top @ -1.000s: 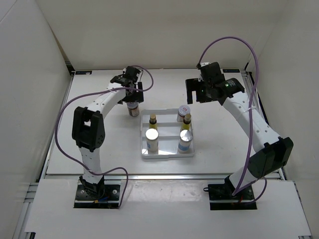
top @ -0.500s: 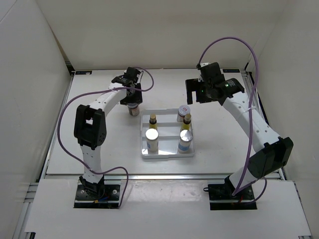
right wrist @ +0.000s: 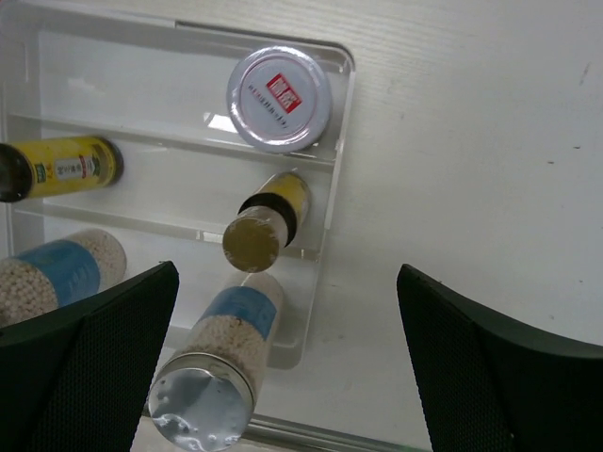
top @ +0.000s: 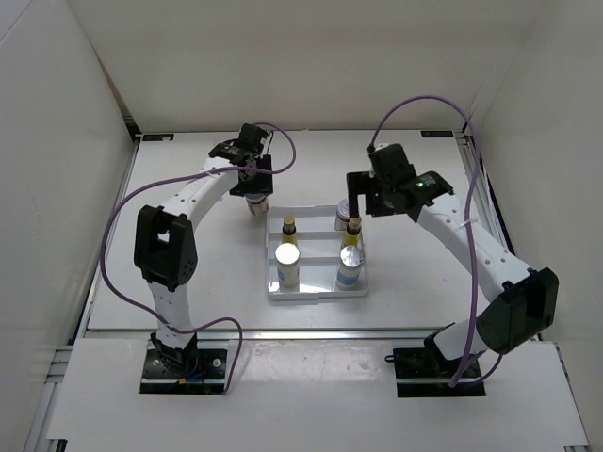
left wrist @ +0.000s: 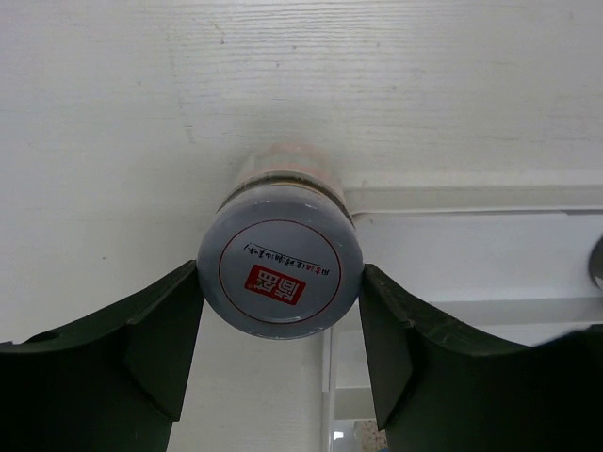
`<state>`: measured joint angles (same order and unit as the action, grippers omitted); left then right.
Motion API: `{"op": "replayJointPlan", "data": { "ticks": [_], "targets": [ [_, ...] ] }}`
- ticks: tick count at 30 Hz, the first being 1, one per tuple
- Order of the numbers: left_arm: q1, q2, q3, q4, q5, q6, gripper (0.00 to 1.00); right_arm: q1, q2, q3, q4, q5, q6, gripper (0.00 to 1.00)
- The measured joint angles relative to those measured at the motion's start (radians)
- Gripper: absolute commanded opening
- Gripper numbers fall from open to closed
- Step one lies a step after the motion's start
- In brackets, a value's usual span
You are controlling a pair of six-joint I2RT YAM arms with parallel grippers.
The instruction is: Organize the condiment bottles
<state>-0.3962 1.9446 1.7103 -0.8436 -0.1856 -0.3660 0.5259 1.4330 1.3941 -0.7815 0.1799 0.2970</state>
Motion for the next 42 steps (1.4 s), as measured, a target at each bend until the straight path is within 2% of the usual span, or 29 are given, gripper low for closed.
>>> {"op": "replayJointPlan", "data": {
  "ticks": [8,24,42],
  "targets": [
    [-0.033,-0.015,0.007,0.010,0.010,0.026,0.19,0.192,0.021,-0.069,0.079,0.169,0.041,1.00],
    [-0.063,-0.005,0.007,0.051,0.093,0.033,0.16,0.194,-0.103,-0.064,0.127,0.280,0.005,1.00],
    [-0.100,-0.013,0.011,0.049,0.108,0.043,0.15,0.194,-0.105,-0.059,0.126,0.301,0.003,1.00]
  ]
}}
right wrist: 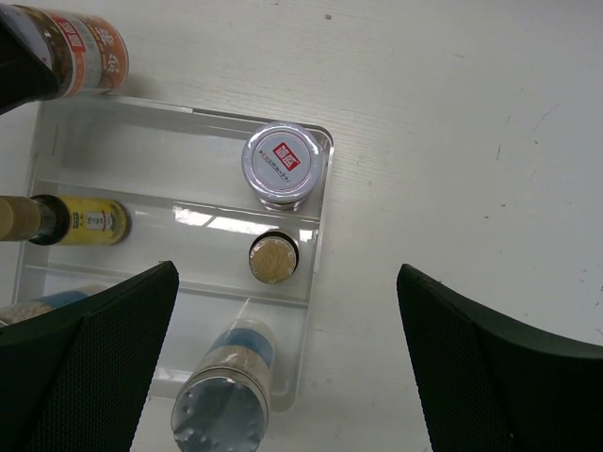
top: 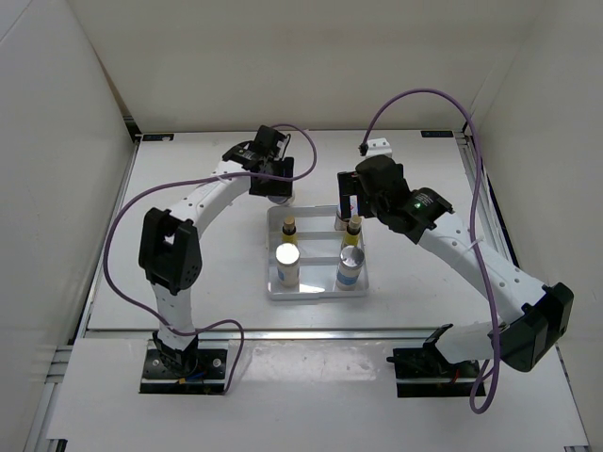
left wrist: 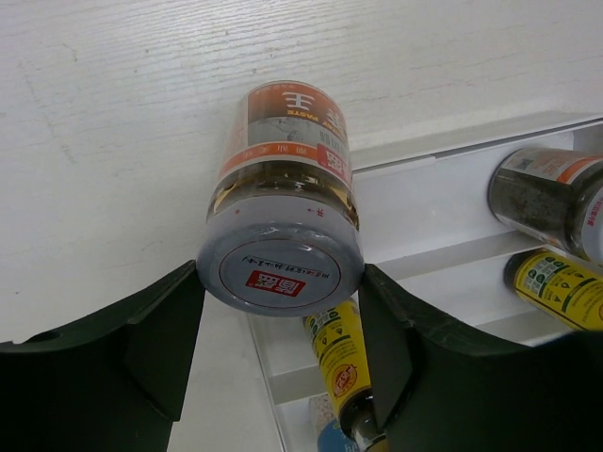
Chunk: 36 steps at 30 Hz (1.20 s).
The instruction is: Organize the condiment bottles
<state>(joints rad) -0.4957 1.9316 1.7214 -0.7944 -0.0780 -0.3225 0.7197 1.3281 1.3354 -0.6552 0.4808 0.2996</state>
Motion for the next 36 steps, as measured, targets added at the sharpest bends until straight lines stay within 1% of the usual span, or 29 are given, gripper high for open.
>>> {"op": "replayJointPlan", "data": {
  "ticks": [5,11,16,17,28,36],
  "targets": [
    [0.000,-0.015,0.026,-0.028,0.000,0.008,0.15,0.000,0.000,0.000,0.000,0.001,0.000,1.00],
    [-0.003,-0.042,0.070,-0.105,0.001,0.012,0.15,0.000,0.000,0.000,0.000,0.003,0.000,1.00],
    [-0.007,-0.050,0.105,-0.127,0.005,0.018,0.12,0.000,0.000,0.000,0.000,0.004,0.000,1.00],
    [-0.009,-0.053,0.105,-0.128,0.006,0.018,0.11,-0.003,0.000,0.000,0.000,0.004,0.000,1.00],
    [-0.054,-0.053,0.101,-0.150,0.008,0.002,0.11,-0.006,0.000,0.000,-0.005,0.004,0.000,1.00],
    [-0.069,-0.043,0.028,-0.134,0.005,-0.020,0.11,-0.006,0.000,0.000,-0.026,0.005,0.000,1.00]
  ]
}}
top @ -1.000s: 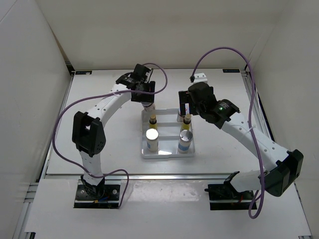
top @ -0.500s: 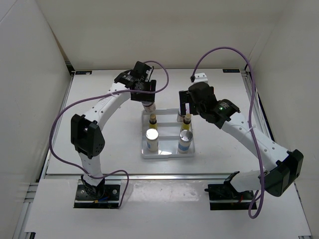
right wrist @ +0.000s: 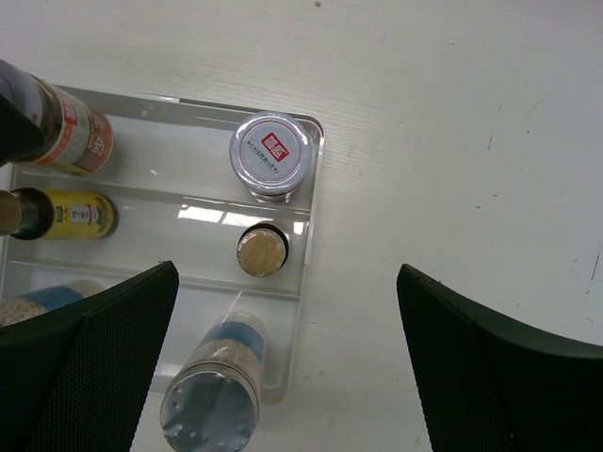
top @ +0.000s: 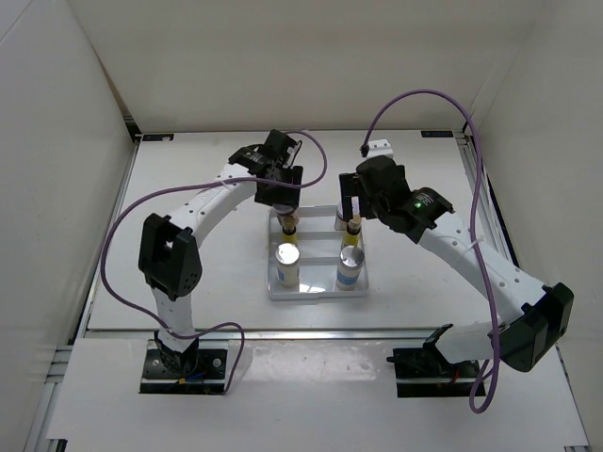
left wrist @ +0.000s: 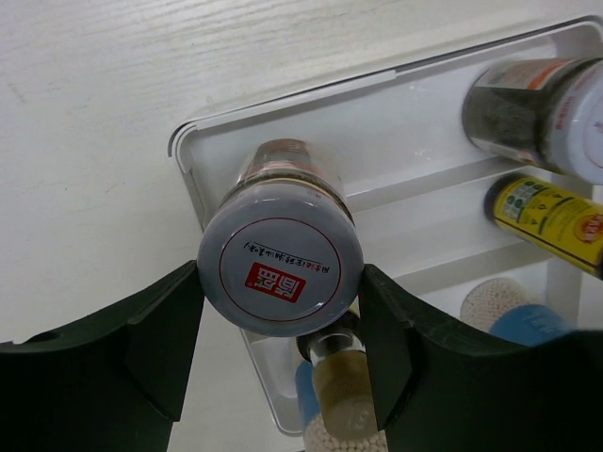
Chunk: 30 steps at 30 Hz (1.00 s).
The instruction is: Organize the condiment bottles
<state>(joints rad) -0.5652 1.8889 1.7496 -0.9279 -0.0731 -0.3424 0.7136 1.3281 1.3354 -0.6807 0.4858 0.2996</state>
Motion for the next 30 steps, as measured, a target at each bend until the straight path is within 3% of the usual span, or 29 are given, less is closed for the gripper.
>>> {"op": "replayJointPlan", "data": {
  "ticks": [4,7,11,12,21,27,30],
  "targets": [
    [0.000,0.029,-0.027,0.007,-0.019,-0.003,0.11,0.000,0.000,0.000,0.000,0.002,0.000,1.00],
    [0.001,0.055,-0.031,0.016,-0.031,-0.004,0.20,0.000,0.000,0.000,-0.003,0.003,0.000,1.00],
    [0.001,0.079,-0.035,0.029,-0.046,-0.006,0.70,-0.001,0.000,0.000,-0.005,0.003,0.000,1.00],
    [0.001,0.079,-0.035,0.033,-0.050,-0.007,0.98,-0.004,0.000,0.000,-0.007,0.003,0.000,1.00],
    [0.001,0.003,0.066,0.010,-0.182,0.014,1.00,-0.007,0.022,0.088,-0.111,0.068,-0.002,1.00],
    [0.051,-0.347,0.069,0.025,-0.335,0.083,1.00,-0.030,0.013,0.137,-0.170,0.088,-0.021,1.00],
    [0.131,-0.583,-0.054,0.075,-0.417,0.100,1.00,-0.039,0.009,0.164,-0.204,0.087,-0.023,1.00]
  ]
}}
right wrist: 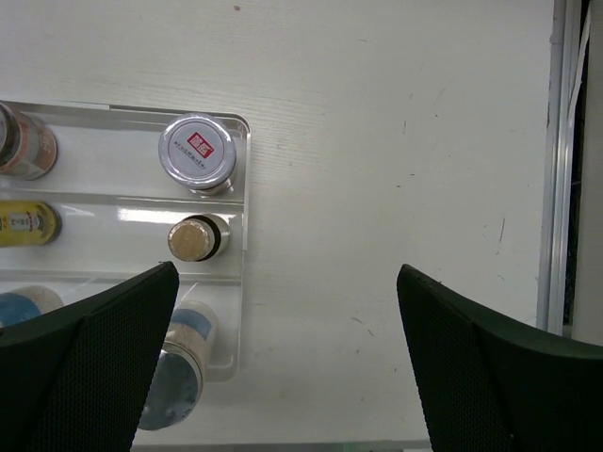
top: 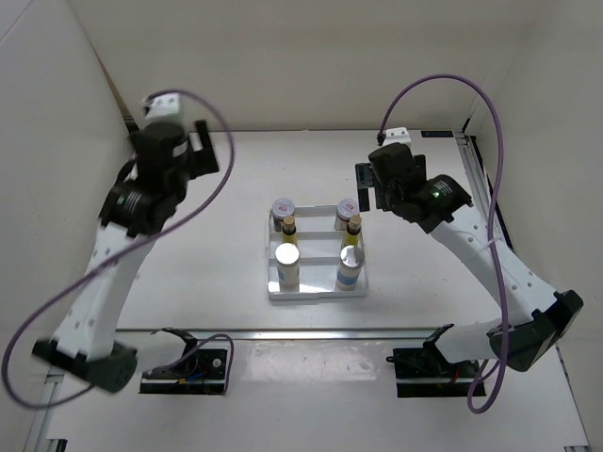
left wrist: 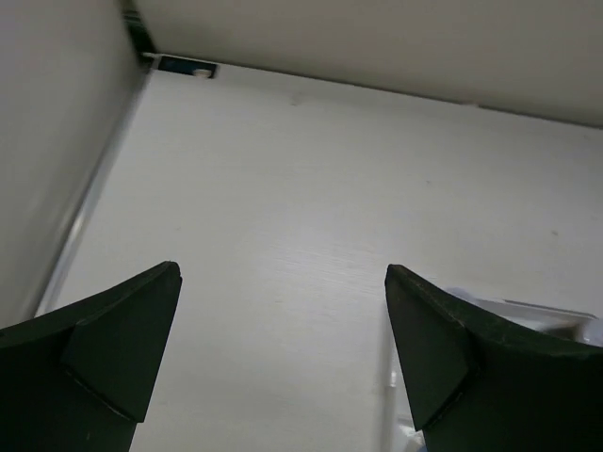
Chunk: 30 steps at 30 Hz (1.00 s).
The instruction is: Organize the condiment bottles
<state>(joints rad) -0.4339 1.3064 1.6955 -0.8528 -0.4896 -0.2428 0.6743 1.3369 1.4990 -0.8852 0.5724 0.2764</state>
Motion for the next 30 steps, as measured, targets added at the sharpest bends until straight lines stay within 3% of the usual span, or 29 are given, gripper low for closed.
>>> {"op": "replayJointPlan", "data": {
  "ticks": [6,16,20,30],
  "targets": [
    [0.060,-0.382,-0.456,0.114,-0.106,0.062,1.00,0.000,-0.074,-0.018,-0.023,0.004,-0.008,1.00],
    [0.066,-0.686,-0.870,0.326,-0.154,0.092,1.00,0.000,-0.191,-0.126,-0.014,0.016,0.015,1.00],
    [0.066,-0.752,-0.922,0.417,-0.161,0.120,1.00,0.000,-0.225,-0.202,-0.004,0.028,0.051,1.00],
    [0.066,-0.700,-0.924,0.496,-0.165,0.135,1.00,-0.005,-0.407,-0.372,0.058,0.142,0.057,1.00]
  ]
}}
